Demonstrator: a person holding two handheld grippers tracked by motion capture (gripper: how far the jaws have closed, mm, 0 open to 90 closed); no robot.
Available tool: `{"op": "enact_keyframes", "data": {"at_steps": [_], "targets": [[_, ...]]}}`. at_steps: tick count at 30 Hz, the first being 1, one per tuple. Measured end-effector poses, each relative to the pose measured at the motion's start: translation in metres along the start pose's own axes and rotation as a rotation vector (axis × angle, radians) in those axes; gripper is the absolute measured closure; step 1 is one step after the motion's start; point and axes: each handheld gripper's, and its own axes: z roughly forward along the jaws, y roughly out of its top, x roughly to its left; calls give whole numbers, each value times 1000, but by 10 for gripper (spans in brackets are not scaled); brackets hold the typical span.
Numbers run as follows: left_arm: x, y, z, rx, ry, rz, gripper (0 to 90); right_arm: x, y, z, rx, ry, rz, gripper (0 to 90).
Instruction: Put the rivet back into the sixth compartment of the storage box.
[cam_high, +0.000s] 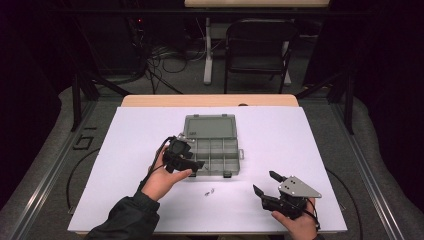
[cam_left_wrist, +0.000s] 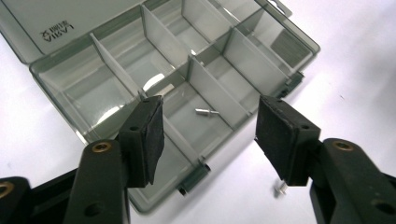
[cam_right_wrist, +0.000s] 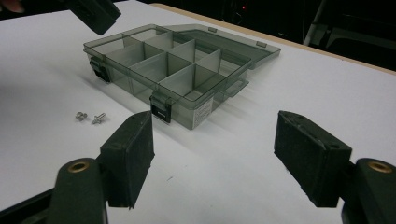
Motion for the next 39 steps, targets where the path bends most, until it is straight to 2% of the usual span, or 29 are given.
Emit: {"op": "enact_keyframes", "data": {"at_steps": [3,5,8,13,16,24,28,33,39], "targets": [[-3,-2,-4,-6,-7,24,400,0,0,0,2,0,-1,280],[-7,-5,-7,-12,-16,35,336,0,0,0,3,1,1,281],[-12,-9,-8,-23,-8,53,299,1,0,0,3,-1,1,281],[-19,-17,-6,-22,-21,88,258,0,0,0,4,0,1,281],[-23,-21,-3,-32,-23,90,239,0,0,0,4,0,1,281],[-29,-28,4,-23,-46,106,236,0,0,0,3,0,1,281],[-33,-33,8,-20,-61,106,255,0,0,0,4,0,1,281],[-38,-41,13,-15,-60,120,288,0,0,0,2,0,1,281],[-41,-47,18,-12,-71,117,331,1,0,0,1,1,2,281]]}}
